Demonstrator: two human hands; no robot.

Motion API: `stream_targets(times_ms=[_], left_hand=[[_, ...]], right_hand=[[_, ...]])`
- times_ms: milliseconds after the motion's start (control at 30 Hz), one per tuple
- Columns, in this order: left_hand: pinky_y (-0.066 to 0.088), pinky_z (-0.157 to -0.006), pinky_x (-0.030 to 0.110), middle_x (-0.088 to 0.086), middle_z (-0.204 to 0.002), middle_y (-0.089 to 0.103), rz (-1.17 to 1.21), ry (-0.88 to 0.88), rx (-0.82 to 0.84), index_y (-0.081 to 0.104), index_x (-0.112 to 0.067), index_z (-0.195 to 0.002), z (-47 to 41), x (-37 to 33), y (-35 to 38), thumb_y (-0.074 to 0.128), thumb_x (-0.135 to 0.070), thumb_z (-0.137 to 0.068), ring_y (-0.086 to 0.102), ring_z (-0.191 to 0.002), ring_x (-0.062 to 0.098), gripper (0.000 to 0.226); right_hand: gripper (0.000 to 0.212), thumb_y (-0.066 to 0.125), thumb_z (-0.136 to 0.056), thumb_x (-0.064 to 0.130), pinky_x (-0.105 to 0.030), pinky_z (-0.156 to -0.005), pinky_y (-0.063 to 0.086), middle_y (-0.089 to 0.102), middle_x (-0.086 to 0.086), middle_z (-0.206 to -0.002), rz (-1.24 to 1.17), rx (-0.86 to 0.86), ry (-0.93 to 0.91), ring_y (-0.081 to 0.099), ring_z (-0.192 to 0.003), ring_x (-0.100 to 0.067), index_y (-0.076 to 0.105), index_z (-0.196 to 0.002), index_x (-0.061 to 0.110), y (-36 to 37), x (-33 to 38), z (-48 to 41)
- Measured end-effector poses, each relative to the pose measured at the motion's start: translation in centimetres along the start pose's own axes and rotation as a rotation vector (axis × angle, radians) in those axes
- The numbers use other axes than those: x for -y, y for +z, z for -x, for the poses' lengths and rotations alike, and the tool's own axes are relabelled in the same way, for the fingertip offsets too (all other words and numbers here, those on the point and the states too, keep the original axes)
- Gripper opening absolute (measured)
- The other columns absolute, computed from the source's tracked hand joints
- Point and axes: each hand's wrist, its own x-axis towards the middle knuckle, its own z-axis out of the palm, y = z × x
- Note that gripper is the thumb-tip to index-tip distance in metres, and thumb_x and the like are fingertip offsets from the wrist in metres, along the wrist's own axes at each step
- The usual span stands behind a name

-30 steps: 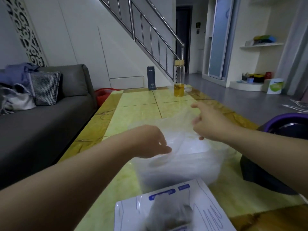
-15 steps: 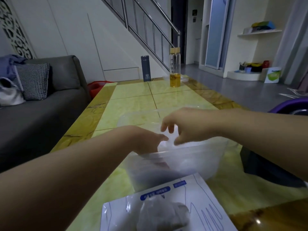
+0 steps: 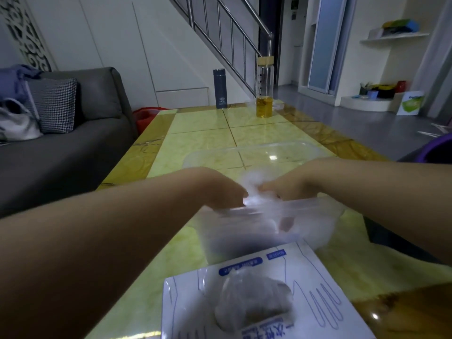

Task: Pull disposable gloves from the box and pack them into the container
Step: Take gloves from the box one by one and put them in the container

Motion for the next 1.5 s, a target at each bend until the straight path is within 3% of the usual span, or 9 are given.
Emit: stream_targets(times_ms=[133,300,433,600,767,867,1067,1267,1500], left_hand=[[0.037,-0.1,0.028,0.002,-0.137,0.053,0.107,0.08,-0.357,0.048,-0.015,-0.137,4.9,-0.7,-2.0,0.04,-0.039,-0.1,0.051,-0.122,0.017,0.045],[0.046,-0.069,0.008,-0.02,-0.094,0.06,0.313,0.208,-0.791,0.063,-0.029,-0.112,11.3,-0.1,0.0,0.052,-0.027,-0.094,0.057,-0.083,-0.005,0.021],[0.047,-0.068,0.012,-0.022,-0.088,0.058,0.512,0.127,-0.571,0.063,-0.032,-0.105,14.3,-1.1,4.9,0.049,-0.048,-0.09,0.056,-0.081,-0.007,0.026],[0.048,-0.074,0.025,-0.003,-0.105,0.062,0.4,0.036,-0.424,0.066,-0.019,-0.109,13.7,-2.7,8.2,0.047,-0.049,-0.093,0.057,-0.089,0.011,0.039],[0.027,-0.044,0.016,-0.001,-0.061,0.049,0.599,-0.025,-0.536,0.06,-0.011,-0.071,13.3,-3.5,9.1,0.06,-0.032,-0.091,0.042,-0.054,0.011,0.029],[0.038,-0.056,0.021,0.003,-0.067,0.059,0.91,0.014,-0.499,0.06,-0.011,-0.075,13.5,-3.5,8.8,0.069,-0.026,-0.084,0.051,-0.061,0.014,0.02],[0.05,-0.071,0.03,0.013,-0.087,0.065,1.369,0.161,-0.385,0.05,-0.012,-0.079,14.1,-2.6,8.4,0.067,-0.006,-0.083,0.063,-0.079,0.019,0.018],[0.045,-0.1,0.046,0.0,-0.088,0.07,1.558,0.317,-0.472,0.044,-0.013,-0.071,15.9,-1.3,6.5,0.066,-0.013,-0.067,0.066,-0.095,0.02,0.022],[0.037,-0.107,0.05,0.002,-0.116,0.067,1.523,0.343,-0.419,0.046,-0.023,-0.132,15.2,-1.4,4.3,0.077,-0.032,-0.063,0.062,-0.111,0.019,0.075]], right_hand=[[0.088,0.073,-0.078,0.042,-0.037,-0.105,0.039,0.036,-0.001,-0.149,-0.033,-0.244,-0.041,0.042,-0.13,-0.024,0.024,-0.15,0.025,-0.3,1.2,3.6],[0.022,0.06,-0.091,0.027,-0.006,-0.067,0.041,0.061,0.017,-0.092,-0.121,-0.862,-0.31,0.055,-0.077,0.003,0.065,-0.113,0.022,0.2,2.3,11.1],[0.007,0.062,-0.09,0.025,-0.007,-0.064,0.049,0.064,0.016,-0.078,-0.398,-0.589,-0.484,0.063,-0.072,0.005,0.066,-0.096,0.026,3.2,3.4,14.9],[0.038,0.06,-0.092,0.032,-0.01,-0.066,0.048,0.059,0.022,-0.103,-0.419,-0.289,-0.341,0.059,-0.072,0.006,0.054,-0.13,0.025,8.0,4.4,13.8],[0.019,0.059,-0.093,0.029,-0.01,-0.076,0.04,0.06,0.011,-0.106,-0.489,-0.487,-0.353,0.049,-0.084,0.005,0.071,-0.104,0.02,11.0,5.6,12.3],[0.012,0.063,-0.09,0.026,-0.01,-0.06,0.04,0.062,0.012,-0.077,-0.763,-0.495,-0.289,0.054,-0.068,0.001,0.069,-0.081,0.023,11.3,5.8,12.2],[0.004,0.058,-0.092,0.015,-0.044,-0.099,0.043,0.063,-0.008,-0.098,-1.4,-0.335,-0.371,0.057,-0.096,-0.021,0.06,-0.095,0.013,9.0,5.6,13.7],[0.004,0.06,-0.087,0.009,-0.028,-0.075,0.056,0.071,0.002,-0.082,-1.316,-0.493,-0.479,0.066,-0.075,-0.013,0.058,-0.089,0.013,5.9,4.5,15.7],[0.036,0.07,-0.062,0.009,-0.02,-0.067,0.056,0.067,-0.003,-0.081,-1.399,-0.526,-0.639,0.062,-0.075,-0.013,0.06,-0.097,0.013,3.1,4.5,16.7]])
